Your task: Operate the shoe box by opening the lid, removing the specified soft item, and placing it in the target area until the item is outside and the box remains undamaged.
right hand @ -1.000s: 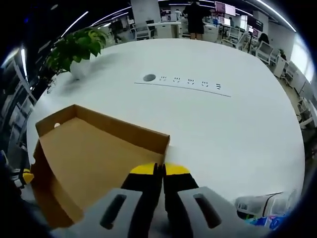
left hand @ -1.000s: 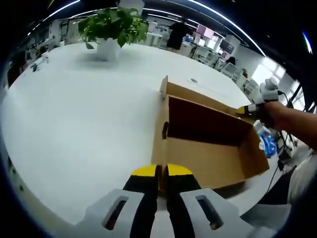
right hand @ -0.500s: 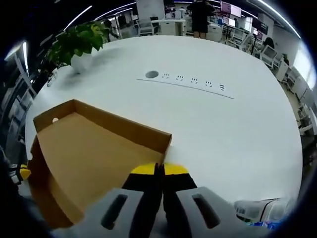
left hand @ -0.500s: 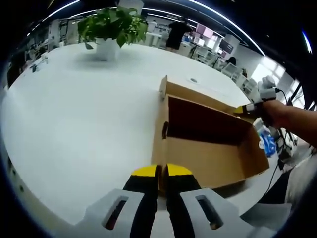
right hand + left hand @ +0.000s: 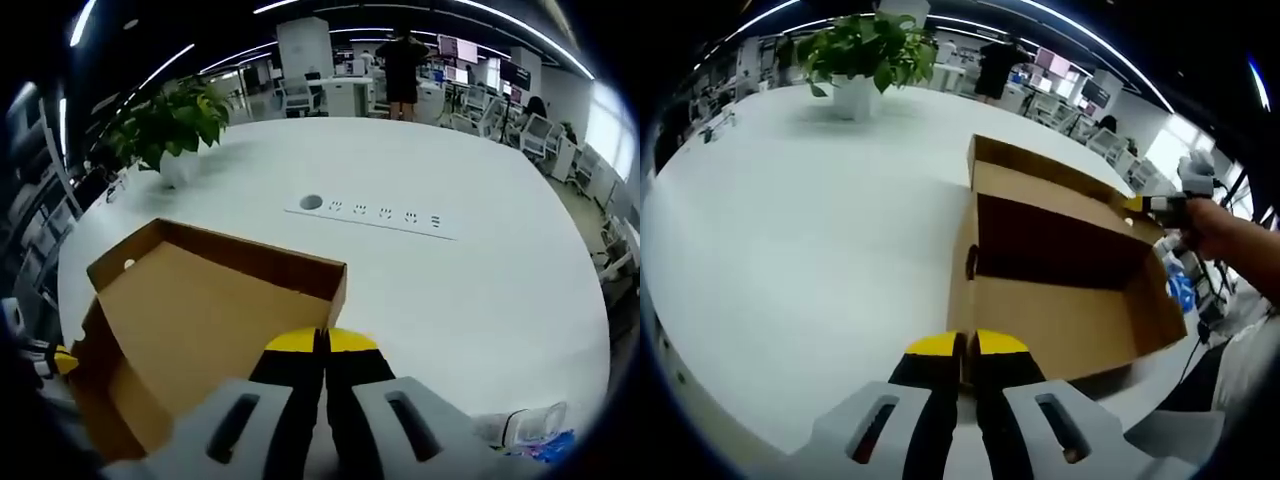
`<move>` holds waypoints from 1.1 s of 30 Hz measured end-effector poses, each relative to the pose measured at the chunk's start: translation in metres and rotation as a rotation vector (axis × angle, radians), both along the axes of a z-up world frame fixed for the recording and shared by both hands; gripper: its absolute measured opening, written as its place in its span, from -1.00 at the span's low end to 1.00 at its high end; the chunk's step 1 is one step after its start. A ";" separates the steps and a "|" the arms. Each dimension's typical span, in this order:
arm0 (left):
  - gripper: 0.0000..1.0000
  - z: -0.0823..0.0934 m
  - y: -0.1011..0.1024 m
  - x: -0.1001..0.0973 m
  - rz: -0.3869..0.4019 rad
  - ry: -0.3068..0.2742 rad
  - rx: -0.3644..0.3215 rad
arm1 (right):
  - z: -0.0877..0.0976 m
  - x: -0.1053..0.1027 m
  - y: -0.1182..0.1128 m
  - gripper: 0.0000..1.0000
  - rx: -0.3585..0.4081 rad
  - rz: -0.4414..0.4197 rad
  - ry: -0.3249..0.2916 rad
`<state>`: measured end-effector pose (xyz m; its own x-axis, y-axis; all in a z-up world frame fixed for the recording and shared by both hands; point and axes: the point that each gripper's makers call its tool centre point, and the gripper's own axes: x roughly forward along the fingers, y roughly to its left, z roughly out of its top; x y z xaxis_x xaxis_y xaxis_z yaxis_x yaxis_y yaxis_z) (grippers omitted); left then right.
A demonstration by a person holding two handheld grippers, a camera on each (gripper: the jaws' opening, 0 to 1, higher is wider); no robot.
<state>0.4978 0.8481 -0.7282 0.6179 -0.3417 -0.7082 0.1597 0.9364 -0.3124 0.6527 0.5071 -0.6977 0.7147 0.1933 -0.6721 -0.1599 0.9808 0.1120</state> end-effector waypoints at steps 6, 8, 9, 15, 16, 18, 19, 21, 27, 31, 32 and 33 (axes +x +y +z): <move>-0.98 0.000 -0.002 -0.002 0.011 0.004 -0.017 | 0.021 -0.002 0.001 -1.00 0.007 0.017 -0.108; -0.98 0.001 -0.002 -0.001 0.012 0.002 -0.018 | 0.030 -0.001 0.005 -1.00 0.024 0.027 -0.162; -0.99 0.001 -0.001 -0.001 0.011 0.001 -0.018 | 0.031 -0.003 0.004 -1.00 0.011 0.026 -0.162; -0.99 0.001 -0.002 -0.001 0.021 0.000 -0.026 | 0.047 -0.007 0.007 -1.00 0.020 0.033 -0.247; -0.99 0.001 -0.002 -0.001 0.022 0.000 -0.029 | 0.052 -0.007 0.009 -1.00 0.034 0.038 -0.274; -0.98 0.001 -0.001 0.000 0.056 0.008 -0.064 | 0.062 -0.008 0.010 -1.00 0.054 0.039 -0.322; -0.98 0.001 0.000 0.000 0.056 0.007 -0.067 | 0.068 -0.010 0.013 -1.00 0.058 0.058 -0.356; -0.97 0.001 -0.001 0.000 0.069 0.007 -0.084 | 0.072 -0.014 0.013 -1.00 0.060 0.061 -0.373; -0.97 0.001 -0.003 0.000 0.074 0.007 -0.092 | 0.080 -0.019 0.016 -1.00 0.060 0.069 -0.405; -0.96 0.001 -0.003 0.000 0.083 0.006 -0.098 | 0.087 -0.025 0.019 -1.00 0.059 0.078 -0.426; -0.96 0.001 -0.002 0.001 0.085 0.004 -0.099 | 0.088 -0.027 0.021 -1.00 0.052 0.083 -0.429; -0.96 0.001 -0.002 0.001 0.084 0.002 -0.097 | 0.088 -0.030 0.022 -1.00 0.041 0.092 -0.427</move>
